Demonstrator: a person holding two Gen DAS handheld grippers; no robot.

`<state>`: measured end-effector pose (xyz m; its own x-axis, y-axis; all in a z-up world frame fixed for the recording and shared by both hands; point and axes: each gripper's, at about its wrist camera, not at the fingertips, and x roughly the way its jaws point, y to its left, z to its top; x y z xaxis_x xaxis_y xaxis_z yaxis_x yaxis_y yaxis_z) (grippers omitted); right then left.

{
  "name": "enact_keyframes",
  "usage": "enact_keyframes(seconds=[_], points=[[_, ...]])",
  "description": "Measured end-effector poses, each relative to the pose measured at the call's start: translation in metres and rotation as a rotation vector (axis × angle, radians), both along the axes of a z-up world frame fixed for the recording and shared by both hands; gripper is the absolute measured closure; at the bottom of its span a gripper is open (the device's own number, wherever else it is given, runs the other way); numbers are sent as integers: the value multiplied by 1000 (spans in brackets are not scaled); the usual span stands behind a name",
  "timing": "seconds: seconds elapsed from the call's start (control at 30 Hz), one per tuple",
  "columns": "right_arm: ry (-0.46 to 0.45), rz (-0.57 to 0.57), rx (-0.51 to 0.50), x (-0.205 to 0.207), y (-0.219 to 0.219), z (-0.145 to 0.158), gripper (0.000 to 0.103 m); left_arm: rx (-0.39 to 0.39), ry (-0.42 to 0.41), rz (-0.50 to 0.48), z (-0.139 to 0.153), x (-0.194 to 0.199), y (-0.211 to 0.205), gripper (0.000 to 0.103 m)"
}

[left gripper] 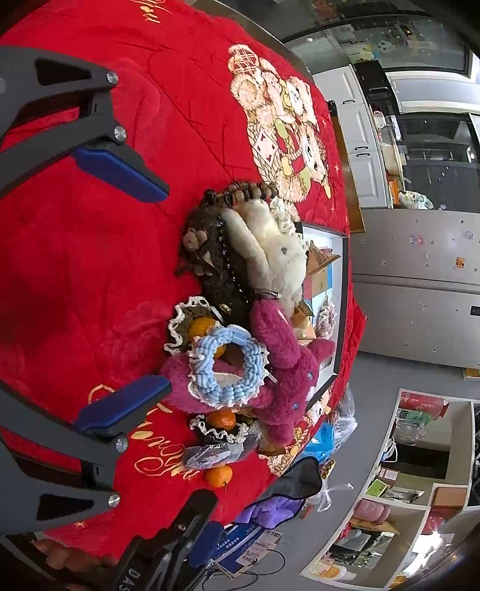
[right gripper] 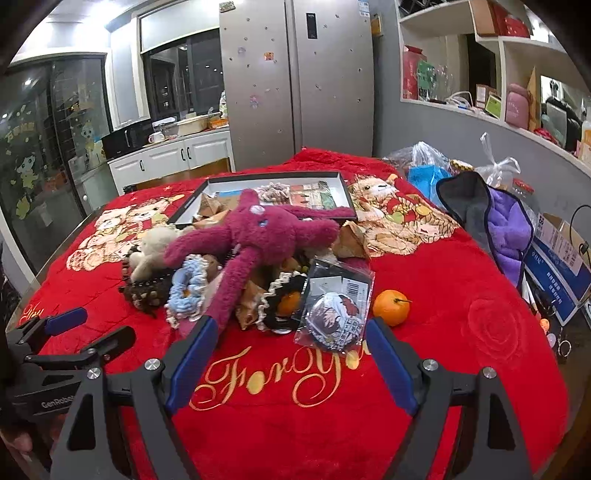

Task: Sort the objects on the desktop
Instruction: 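Reach the right tool to the clear anime badge bag and grasp it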

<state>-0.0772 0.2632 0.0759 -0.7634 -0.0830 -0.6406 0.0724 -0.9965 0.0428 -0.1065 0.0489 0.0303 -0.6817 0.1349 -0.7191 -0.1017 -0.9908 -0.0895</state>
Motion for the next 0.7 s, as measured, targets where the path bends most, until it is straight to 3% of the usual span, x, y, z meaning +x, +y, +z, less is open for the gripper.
enact_keyframes(seconds=[0.23,0.5,0.7], points=[[-45,-2,22,-27,11,-19,18,-7,-37,-10,-11,-26,9,7],[-110,-3,-21,-58,22,-43,18,-21,-63,-33,-20,-50,23,7],[-136,9,21,-76,20,-56,18,-14,-78,-36,-24,-59,24,7]])
